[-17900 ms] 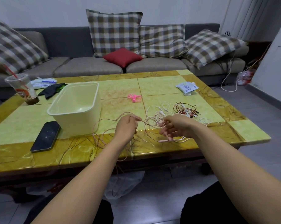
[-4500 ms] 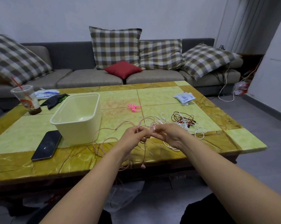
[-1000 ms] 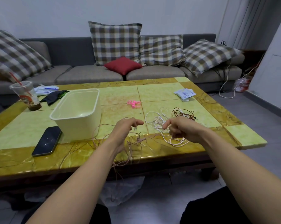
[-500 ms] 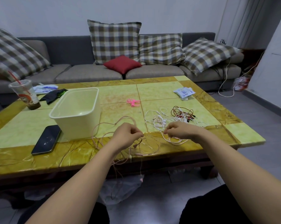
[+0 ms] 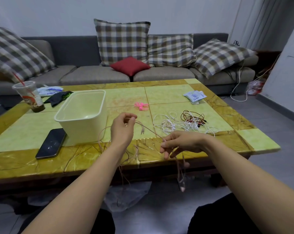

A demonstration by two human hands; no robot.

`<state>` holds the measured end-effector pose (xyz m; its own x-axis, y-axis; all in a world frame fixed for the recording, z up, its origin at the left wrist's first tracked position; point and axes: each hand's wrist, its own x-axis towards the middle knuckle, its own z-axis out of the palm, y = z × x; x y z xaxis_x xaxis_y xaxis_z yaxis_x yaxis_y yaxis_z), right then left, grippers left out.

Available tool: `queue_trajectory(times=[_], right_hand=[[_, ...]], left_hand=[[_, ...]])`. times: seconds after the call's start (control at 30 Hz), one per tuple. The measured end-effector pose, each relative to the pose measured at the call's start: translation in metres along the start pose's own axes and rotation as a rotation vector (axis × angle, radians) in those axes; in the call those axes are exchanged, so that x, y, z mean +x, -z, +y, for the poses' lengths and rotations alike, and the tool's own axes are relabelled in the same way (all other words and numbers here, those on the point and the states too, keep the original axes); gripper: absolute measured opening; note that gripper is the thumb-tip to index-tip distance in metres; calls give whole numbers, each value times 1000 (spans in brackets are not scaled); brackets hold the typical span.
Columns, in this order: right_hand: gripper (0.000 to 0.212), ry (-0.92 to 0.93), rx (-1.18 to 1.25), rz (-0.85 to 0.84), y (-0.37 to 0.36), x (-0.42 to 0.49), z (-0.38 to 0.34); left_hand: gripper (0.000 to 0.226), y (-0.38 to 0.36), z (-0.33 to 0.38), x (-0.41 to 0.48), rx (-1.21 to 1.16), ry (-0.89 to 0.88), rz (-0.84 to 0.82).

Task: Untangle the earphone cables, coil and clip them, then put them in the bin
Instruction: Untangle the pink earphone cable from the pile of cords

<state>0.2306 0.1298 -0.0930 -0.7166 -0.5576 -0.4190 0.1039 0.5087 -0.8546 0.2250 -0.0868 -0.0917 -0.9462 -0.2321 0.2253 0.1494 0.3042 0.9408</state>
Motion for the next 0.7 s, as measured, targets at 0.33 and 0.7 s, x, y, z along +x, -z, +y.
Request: queue_trajectory(times=[0.33,0.7], right_hand=[[24,32,-30,263,0,-8,-8],[20,102,-85,230,-6,-1,-3]], left_hand=[[31,3,-13,-1,720,-120,-30],[24,-28,3,-26,549,-306,-621]])
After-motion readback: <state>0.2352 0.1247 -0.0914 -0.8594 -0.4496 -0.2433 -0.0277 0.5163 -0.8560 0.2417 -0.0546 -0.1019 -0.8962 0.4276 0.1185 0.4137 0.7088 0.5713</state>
